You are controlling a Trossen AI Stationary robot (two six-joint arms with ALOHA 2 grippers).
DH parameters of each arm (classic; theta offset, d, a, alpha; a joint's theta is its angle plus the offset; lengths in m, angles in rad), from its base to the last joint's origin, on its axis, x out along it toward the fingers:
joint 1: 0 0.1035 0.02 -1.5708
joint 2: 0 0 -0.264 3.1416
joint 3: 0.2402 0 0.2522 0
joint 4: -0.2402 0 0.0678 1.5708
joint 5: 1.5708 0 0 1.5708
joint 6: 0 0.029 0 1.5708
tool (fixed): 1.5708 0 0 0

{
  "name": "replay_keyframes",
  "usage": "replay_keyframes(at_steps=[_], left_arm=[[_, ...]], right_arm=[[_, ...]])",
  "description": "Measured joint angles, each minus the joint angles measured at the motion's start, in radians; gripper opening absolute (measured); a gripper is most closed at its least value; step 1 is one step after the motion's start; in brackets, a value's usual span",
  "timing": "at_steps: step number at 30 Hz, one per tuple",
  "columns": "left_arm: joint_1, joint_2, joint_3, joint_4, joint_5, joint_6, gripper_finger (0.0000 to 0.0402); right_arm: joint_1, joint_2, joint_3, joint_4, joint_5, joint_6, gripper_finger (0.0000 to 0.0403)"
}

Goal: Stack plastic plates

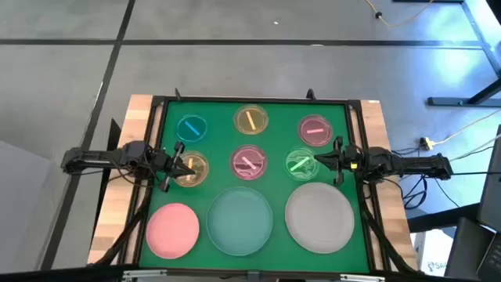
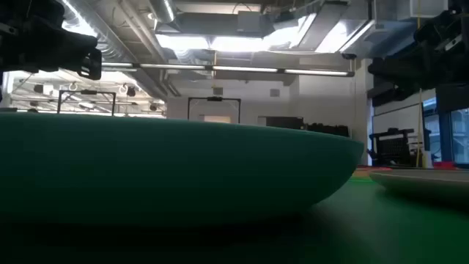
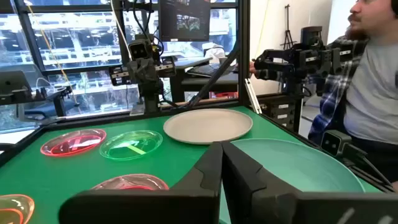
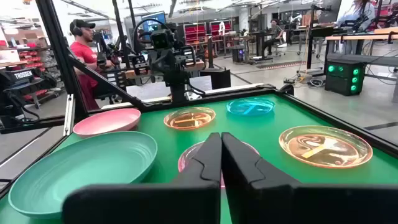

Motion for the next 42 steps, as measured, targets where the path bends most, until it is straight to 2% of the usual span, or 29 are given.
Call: replay_keyframes(at_steps=[36,42], left_arm=[[0.000,0.000,0.000,0.000,0.000,0.000,0.0002],[0.000,0.000,0.000,0.024,-0.080,0.002,0.0002]], right_arm=[[0.000,0.000,0.000,0.000,0.000,0.000,0.0003],[0.000,0.000,0.000,0.000,0.000,0.000,0.0003]])
